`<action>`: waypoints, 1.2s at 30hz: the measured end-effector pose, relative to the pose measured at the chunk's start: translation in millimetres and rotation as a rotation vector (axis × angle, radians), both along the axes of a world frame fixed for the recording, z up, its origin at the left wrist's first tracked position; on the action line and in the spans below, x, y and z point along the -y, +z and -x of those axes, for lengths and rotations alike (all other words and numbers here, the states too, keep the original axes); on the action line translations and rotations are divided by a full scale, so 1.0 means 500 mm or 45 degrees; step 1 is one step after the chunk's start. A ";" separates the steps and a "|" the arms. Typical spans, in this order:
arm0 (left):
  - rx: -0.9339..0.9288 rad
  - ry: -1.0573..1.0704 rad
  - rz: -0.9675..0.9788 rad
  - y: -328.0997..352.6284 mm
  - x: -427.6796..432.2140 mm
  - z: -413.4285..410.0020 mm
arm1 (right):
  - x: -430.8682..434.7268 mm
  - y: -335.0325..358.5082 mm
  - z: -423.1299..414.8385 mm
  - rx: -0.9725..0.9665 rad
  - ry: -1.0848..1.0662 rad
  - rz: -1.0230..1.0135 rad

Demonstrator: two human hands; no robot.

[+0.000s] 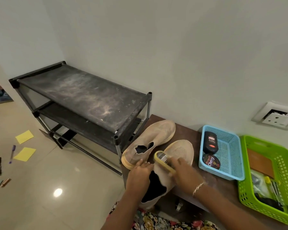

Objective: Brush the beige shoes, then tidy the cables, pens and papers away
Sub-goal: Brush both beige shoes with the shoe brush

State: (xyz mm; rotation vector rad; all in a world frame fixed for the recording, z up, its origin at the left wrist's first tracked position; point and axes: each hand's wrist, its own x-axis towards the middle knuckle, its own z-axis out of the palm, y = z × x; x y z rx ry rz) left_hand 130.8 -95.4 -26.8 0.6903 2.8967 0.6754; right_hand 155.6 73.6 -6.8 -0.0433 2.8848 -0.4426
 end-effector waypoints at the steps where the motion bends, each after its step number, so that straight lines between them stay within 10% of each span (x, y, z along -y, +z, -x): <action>1: -0.006 0.001 0.040 -0.010 0.004 0.000 | 0.016 0.002 -0.021 0.028 0.106 0.081; 4: 0.088 0.049 0.051 -0.022 0.007 -0.005 | -0.039 -0.007 0.006 -0.009 0.201 -0.002; 10: 0.125 0.095 -0.056 -0.036 0.000 -0.003 | -0.124 0.007 0.094 -0.032 -0.511 -0.137; 17: 0.117 0.215 -0.103 -0.041 0.003 -0.004 | 0.028 -0.005 -0.046 0.046 0.152 0.243; 25: 0.097 0.307 -0.293 -0.031 -0.008 -0.008 | -0.122 -0.011 0.089 -0.019 -0.454 -0.143; 31: 0.122 0.381 -0.303 -0.037 -0.007 -0.010 | 0.042 -0.016 -0.076 0.110 0.071 0.406; 36: 0.161 0.397 -0.339 -0.036 -0.002 -0.008 | -0.048 -0.037 -0.033 0.068 0.044 0.062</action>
